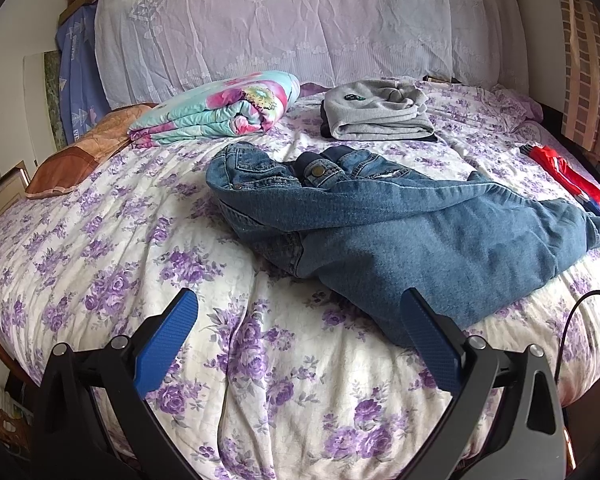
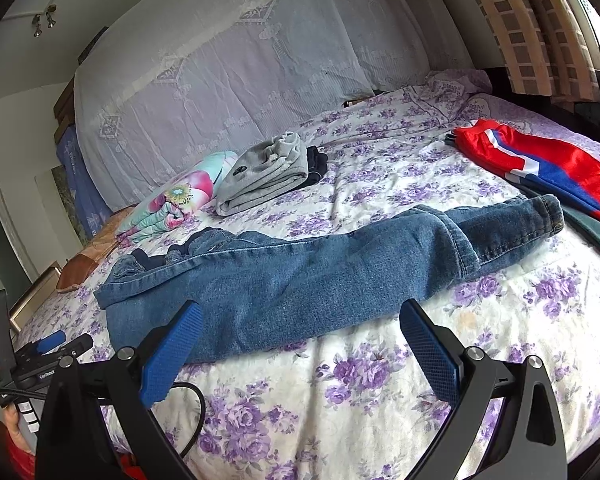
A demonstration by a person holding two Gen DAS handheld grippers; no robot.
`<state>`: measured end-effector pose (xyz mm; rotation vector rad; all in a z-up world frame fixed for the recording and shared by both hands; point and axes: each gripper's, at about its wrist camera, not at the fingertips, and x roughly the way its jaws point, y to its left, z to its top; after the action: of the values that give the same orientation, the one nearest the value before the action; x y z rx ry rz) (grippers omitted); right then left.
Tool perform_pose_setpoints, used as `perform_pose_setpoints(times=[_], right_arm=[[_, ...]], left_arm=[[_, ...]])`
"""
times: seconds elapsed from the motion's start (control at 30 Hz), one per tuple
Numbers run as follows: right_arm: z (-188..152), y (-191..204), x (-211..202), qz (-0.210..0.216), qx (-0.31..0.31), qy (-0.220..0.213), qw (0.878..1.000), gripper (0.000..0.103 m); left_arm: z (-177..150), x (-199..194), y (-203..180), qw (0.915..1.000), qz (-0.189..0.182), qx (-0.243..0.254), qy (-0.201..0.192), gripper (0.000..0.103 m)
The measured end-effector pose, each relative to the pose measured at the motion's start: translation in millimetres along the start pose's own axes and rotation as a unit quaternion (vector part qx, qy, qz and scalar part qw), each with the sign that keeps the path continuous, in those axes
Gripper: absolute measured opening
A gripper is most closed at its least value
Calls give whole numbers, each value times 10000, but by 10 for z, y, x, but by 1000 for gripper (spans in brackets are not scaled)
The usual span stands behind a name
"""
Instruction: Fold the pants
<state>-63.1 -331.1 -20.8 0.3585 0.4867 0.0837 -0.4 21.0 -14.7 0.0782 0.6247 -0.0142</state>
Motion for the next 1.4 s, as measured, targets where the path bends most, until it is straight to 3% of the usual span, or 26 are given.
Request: perform_pose_setpoints(times=[0.1, 0.23, 0.33, 0.43, 0.57, 0.7, 0.87, 0.97, 1.07, 1.13, 1.27, 1.3, 1.37, 1.4], right_arm=[[-13, -14, 25, -19, 11, 32, 10000, 100], [-57, -65, 96, -9, 102, 232, 9997, 100], [-128, -135, 159, -54, 166, 494, 9986, 100], [-197, -247, 201, -108, 333, 721, 9968, 100], [-254, -385, 266, 94, 683, 947, 9931, 100], [-218, -407, 321, 168, 760, 1073, 9912, 100], [-103, -557, 447, 390, 1233, 1210, 9842, 100], [8, -683, 573, 506, 1717, 1215, 9763, 100], [147, -766, 805, 440, 1926, 1221, 9727, 100], [247, -763, 979, 268, 1887, 1185, 9745, 100], [385, -725, 1234, 89, 1790, 1056, 9781, 100], [408, -726, 1260, 103, 1769, 1010, 9790, 94], [433, -771, 1280, 46, 1764, 924, 9800, 68], [424, -840, 1274, 34, 1865, 887, 9784, 48]], left_arm=[[-12, 30, -7, 9999, -81, 9, 63, 99], [-82, 306, 91, 9959, -586, -312, 608, 99], [-191, 638, 304, 9809, -1109, -990, 1252, 99], [-212, 660, 362, 9782, -1313, -1103, 1168, 98], [-81, 752, 344, 9730, -1560, -980, 1387, 98], [210, 981, 459, 9566, -2101, -1193, 1628, 98], [483, 1191, 594, 9292, -2763, -1699, 1772, 98], [485, 1073, 709, 9252, -2907, -1891, 1543, 98], [446, 990, 897, 9308, -2731, -2055, 1297, 98], [429, 1061, 1032, 9306, -2545, -2249, 1366, 98], [484, 1346, 1198, 9102, -2706, -2660, 1661, 98], [523, 1381, 1200, 9096, -2710, -2666, 1678, 98], [646, 1489, 1170, 9116, -2692, -2594, 1709, 98], [703, 1556, 1165, 9120, -2655, -2589, 1753, 98]])
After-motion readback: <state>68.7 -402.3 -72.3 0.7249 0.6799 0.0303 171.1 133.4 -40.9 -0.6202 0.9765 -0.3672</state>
